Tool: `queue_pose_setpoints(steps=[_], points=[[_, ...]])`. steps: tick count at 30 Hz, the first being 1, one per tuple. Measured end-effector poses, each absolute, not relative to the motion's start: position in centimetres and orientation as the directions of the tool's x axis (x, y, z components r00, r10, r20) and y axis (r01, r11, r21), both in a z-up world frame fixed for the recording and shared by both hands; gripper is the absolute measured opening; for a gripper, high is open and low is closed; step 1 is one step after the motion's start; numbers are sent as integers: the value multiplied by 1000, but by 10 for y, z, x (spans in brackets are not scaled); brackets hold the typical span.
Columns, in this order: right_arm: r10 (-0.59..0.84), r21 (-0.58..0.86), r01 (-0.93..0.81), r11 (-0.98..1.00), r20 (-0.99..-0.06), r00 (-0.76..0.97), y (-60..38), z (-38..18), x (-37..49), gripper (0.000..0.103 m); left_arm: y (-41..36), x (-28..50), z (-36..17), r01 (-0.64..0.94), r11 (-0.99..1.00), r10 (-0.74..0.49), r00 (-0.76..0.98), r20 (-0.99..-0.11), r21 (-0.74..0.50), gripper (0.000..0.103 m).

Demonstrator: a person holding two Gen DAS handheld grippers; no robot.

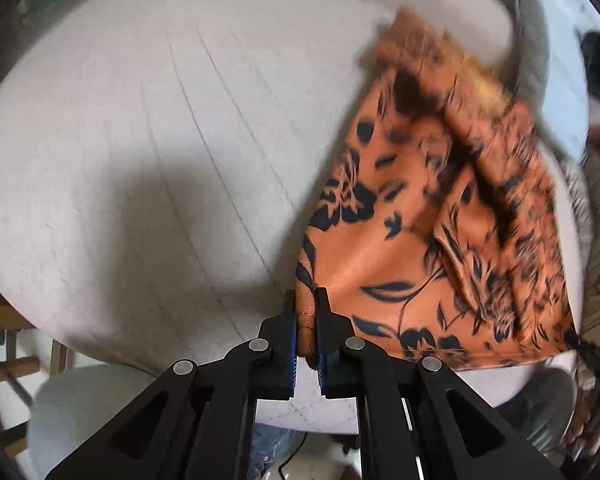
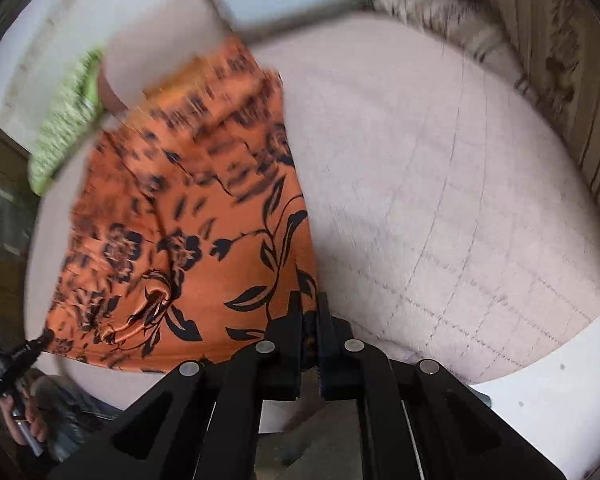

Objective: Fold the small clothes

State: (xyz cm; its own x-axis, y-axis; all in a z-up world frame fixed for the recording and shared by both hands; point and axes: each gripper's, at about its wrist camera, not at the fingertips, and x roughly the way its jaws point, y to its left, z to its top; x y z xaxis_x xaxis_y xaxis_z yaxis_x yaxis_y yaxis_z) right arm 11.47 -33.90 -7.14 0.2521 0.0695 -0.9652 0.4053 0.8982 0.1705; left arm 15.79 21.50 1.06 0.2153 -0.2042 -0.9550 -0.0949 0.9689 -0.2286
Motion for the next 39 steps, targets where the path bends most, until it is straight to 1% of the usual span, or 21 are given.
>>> queue_pose_setpoints(steps=[1,3,4,5,6,8,10,11,12,14,18,22,26,28,32,35,37,39], points=[[79,166,427,889,-974,215,-341,-83,120,11,211,158,13,-81,975,-183,219,-959,-205,10],[99,197,465,863,-969,227,-345,-85,120,17,207,154,24,-52,984,-150,255,-955,-168,16],[98,213,460,862,-960,261,-346,-79,119,26,210,152,30,-51,986,-142,268,-953,-161,19],[90,219,462,859,-955,283,-347,-73,117,33,212,149,34,-56,987,-131,276,-952,-151,24],[80,226,456,860,-945,318,-347,-63,114,40,215,142,42,-63,987,-123,295,-947,-148,27],[81,253,400,881,-913,399,-345,-38,115,44,219,133,60,-60,982,-149,348,-926,-181,30],[103,290,349,891,-879,466,-342,-16,118,54,219,133,79,-56,973,-184,407,-895,-225,37],[120,314,329,891,-860,496,-338,-8,121,58,218,135,86,-48,969,-199,424,-883,-241,43],[162,360,294,886,-832,531,-337,2,128,62,213,140,94,-32,964,-221,447,-867,-263,48],[230,423,237,875,-792,565,-332,14,145,63,204,154,105,-3,957,-255,478,-841,-291,51],[350,514,153,844,-745,568,-314,23,204,63,181,212,111,75,936,-336,473,-815,-343,51],[397,540,133,831,-743,539,-315,11,266,64,163,295,94,109,910,-406,436,-803,-401,51],[363,490,136,861,-780,510,-321,-11,333,64,152,375,69,103,931,-360,431,-828,-351,51],[368,490,140,860,-787,496,-332,-26,370,64,146,411,54,63,934,-345,414,-842,-352,51],[338,459,176,871,-819,464,-350,-56,432,64,126,471,20,40,934,-343,380,-859,-355,51],[283,407,220,887,-853,438,-363,-82,471,64,114,515,-4,27,927,-358,349,-866,-373,51],[273,402,245,882,-861,429,-370,-99,492,63,104,544,-20,19,934,-342,336,-877,-357,51],[247,386,273,881,-868,431,-376,-112,508,63,94,568,-30,26,949,-305,337,-891,-315,51]])
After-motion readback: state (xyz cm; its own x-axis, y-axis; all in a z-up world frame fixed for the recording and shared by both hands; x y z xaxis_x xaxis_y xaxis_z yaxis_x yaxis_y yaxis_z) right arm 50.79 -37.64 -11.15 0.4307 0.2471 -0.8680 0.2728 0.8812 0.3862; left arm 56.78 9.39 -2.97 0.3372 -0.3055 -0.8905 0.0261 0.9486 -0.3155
